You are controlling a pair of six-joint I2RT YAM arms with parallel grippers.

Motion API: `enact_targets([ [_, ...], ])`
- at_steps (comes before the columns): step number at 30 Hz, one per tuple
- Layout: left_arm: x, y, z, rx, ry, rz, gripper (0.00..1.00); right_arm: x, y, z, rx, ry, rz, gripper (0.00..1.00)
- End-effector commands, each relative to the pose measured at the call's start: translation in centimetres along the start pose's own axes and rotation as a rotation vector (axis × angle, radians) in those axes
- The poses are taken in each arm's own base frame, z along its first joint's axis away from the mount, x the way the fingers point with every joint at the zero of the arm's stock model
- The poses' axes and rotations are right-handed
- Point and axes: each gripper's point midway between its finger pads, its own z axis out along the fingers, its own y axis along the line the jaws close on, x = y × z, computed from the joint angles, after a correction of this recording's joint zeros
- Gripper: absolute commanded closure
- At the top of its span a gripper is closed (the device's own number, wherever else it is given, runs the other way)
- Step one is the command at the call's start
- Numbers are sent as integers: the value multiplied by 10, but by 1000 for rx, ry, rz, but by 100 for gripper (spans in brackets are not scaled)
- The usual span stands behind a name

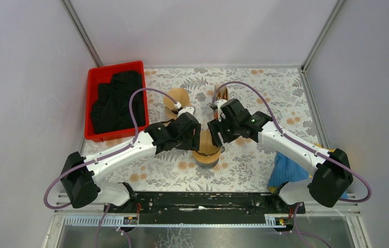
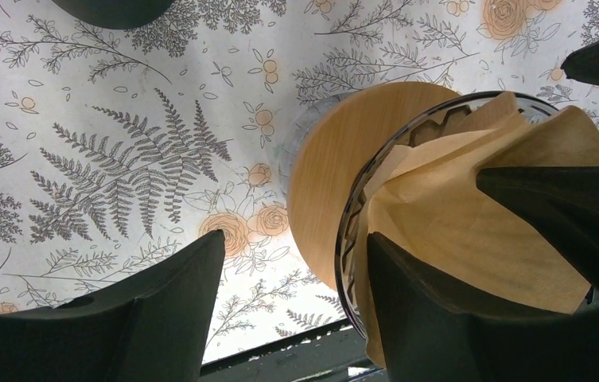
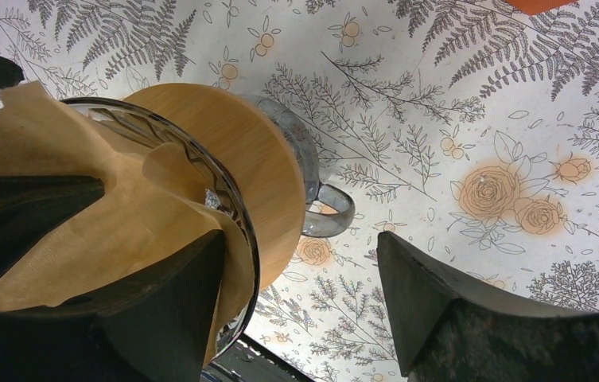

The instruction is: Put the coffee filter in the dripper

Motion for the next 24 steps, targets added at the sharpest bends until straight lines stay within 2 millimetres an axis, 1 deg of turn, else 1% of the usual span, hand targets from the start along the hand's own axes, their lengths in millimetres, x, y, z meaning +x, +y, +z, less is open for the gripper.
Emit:
enact_targets([
  [1,-3,3,5,-6,-24,-9,28,-3,-7,1,31,-13,-7,23],
  [5,-4,-1,5,16,-24,-8,30,-14,-1,-10,2,-55,-2,22],
  [8,-4,-3,5,24,-23,-7,30,-22,11,-19,-57,-98,-6,18],
  [11,-5,-4,3,30,-22,-7,31,-28,19,-22,-104,-120,-11,15],
  [15,-5,-5,2,35,-26,-8,31,-33,26,-18,-136,-121,-13,15],
  [19,-6,-5,2,35,-28,-9,31,-37,27,-8,-138,-112,-9,15],
  [21,-7,-5,1,36,-29,-9,31,-37,27,-3,-137,-100,-10,15],
  [24,-7,-6,2,37,-27,-9,31,-35,21,5,-109,-86,-5,15],
])
